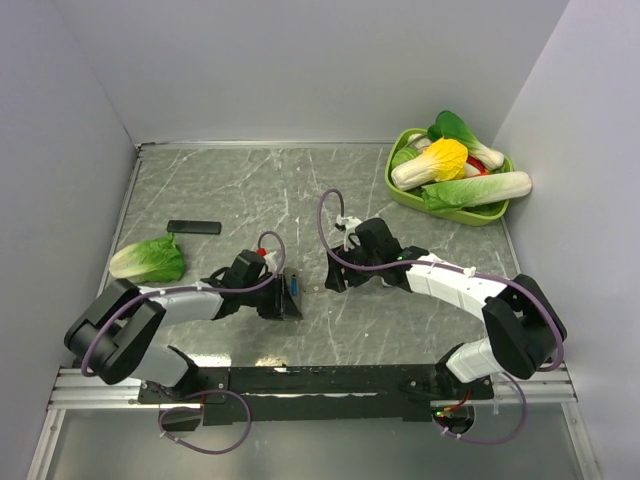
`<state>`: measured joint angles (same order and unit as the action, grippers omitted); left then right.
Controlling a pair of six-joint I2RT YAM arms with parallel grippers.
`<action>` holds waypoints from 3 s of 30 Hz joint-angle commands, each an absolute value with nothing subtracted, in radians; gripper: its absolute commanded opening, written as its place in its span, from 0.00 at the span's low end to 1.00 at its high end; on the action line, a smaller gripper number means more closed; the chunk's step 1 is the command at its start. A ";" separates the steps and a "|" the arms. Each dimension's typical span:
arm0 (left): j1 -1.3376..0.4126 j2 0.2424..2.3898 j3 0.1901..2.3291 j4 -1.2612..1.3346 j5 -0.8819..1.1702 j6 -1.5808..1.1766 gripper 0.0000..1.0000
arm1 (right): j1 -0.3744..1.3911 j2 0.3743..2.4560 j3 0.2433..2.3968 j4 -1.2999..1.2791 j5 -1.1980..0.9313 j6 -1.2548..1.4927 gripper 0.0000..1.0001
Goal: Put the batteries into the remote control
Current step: Place the remote control at the center of the board, then pick up the battery cover at the center of the board.
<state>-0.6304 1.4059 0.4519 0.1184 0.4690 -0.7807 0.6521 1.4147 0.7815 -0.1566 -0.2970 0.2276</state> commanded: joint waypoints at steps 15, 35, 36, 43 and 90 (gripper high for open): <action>-0.624 1.336 0.453 -0.093 0.352 -0.807 0.64 | 0.730 1.459 0.827 -0.120 -0.243 0.247 0.70; -0.623 0.599 0.417 -0.357 -0.064 -0.847 0.99 | 0.900 1.773 1.155 -0.316 -0.016 0.317 0.40; -0.623 0.527 0.413 -0.351 -0.070 -0.844 0.99 | 0.903 1.781 1.169 -0.333 -0.006 0.324 0.38; -0.623 0.330 0.365 -0.304 -0.086 -0.824 0.99 | 0.916 1.839 1.203 -0.367 -0.002 0.341 0.34; -0.623 0.373 0.334 -0.232 -0.020 -0.778 0.99 | 0.957 1.934 1.301 -0.446 0.126 0.388 0.16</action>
